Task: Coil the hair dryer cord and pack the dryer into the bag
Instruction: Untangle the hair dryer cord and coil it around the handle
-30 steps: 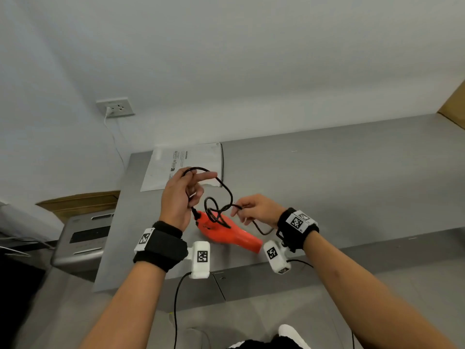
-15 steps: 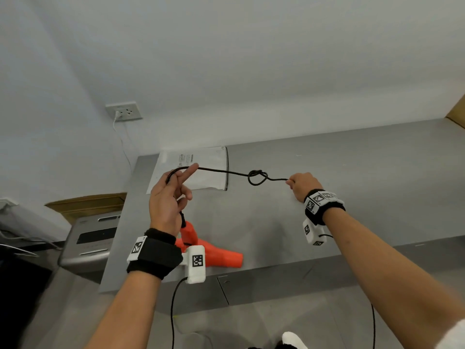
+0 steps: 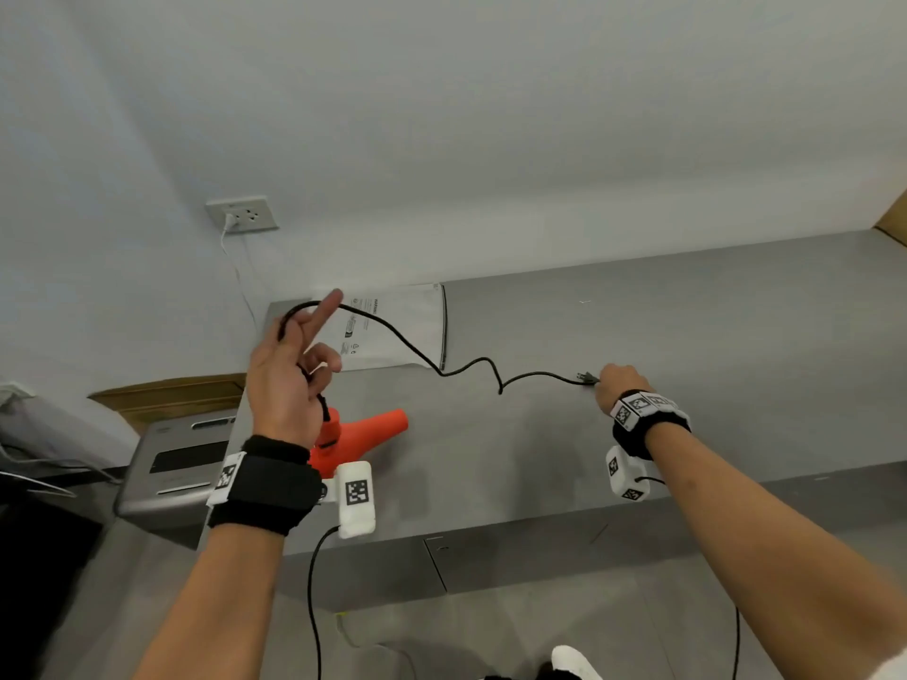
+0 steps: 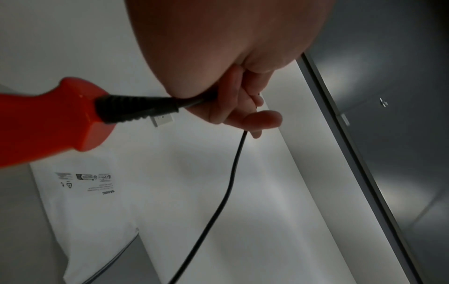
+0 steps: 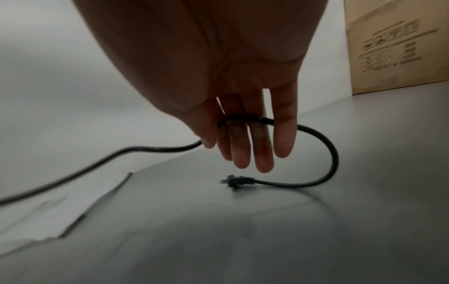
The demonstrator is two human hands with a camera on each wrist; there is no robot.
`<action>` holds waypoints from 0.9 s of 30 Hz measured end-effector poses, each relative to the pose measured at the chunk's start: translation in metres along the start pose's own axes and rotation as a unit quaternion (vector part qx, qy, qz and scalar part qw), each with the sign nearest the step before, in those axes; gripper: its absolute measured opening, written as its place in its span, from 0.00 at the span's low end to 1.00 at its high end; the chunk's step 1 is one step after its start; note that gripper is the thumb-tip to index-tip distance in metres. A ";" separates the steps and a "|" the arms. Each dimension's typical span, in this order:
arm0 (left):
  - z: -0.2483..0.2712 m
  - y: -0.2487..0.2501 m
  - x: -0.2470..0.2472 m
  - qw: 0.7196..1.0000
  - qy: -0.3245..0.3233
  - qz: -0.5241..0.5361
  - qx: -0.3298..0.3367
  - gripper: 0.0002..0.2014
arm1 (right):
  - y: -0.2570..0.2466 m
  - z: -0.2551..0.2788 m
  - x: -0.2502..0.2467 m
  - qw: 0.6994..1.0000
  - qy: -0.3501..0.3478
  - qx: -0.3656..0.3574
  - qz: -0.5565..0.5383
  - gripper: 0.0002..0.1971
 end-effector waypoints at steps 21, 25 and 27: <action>0.025 -0.062 0.039 0.988 -0.106 -0.071 -0.082 0.17 | -0.179 0.092 -0.054 0.832 0.048 -0.271 -0.482 0.13; 0.029 -0.079 0.040 0.986 -0.129 -0.061 -0.088 0.17 | -0.167 0.079 -0.072 0.842 0.154 -0.262 -0.445 0.15; 0.027 -0.080 0.045 0.985 -0.134 -0.032 -0.099 0.19 | -0.164 0.074 -0.067 0.886 0.137 -0.268 -0.353 0.17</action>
Point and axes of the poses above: each hand's wrist, its own z-axis away from the middle knuckle, its own x-axis out of the palm, y = z × x, the point moved 2 cm from there along -z, towards the middle knuckle, and after that the axes turned 3 degrees about z, right-handed, at the moved point
